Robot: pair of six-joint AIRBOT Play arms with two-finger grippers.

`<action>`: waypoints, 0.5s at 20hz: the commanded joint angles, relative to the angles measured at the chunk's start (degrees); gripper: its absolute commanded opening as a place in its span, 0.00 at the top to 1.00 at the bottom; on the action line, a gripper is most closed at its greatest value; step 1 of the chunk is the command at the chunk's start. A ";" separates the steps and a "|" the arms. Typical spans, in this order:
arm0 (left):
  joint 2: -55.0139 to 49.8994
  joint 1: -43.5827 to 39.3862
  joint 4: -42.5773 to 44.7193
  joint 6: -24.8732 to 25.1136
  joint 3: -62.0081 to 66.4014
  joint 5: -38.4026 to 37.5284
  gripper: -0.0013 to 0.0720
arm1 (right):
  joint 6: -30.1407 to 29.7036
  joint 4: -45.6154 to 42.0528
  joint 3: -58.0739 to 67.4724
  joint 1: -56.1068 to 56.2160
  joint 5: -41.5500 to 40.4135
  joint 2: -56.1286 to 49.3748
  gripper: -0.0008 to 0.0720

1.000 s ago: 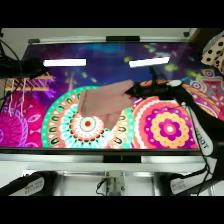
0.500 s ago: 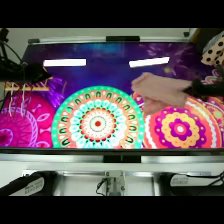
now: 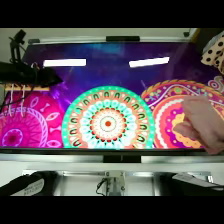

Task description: Fold the shirts.

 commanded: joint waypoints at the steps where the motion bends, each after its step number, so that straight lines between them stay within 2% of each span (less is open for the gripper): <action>1: -0.17 -1.40 0.04 -0.02 -0.02 -0.04 0.95 | 1.36 -2.58 -10.86 -6.91 -4.87 5.97 0.92; 4: -0.17 -1.33 0.07 0.00 -0.02 -0.04 0.95 | 2.62 -2.60 -17.79 -7.43 -6.03 9.70 0.92; 7: -0.15 -1.33 0.04 0.00 -0.02 -0.31 0.95 | 5.07 -2.08 -22.56 -7.43 -10.47 12.17 0.92; 8: -0.15 -1.33 0.04 0.00 0.00 -0.31 0.95 | 4.94 -2.23 -22.69 -7.43 -10.71 12.35 0.82; 10: -0.17 -1.33 0.07 0.02 -0.02 -0.24 0.95 | 0.24 -3.21 -22.47 -7.43 -10.43 13.16 0.14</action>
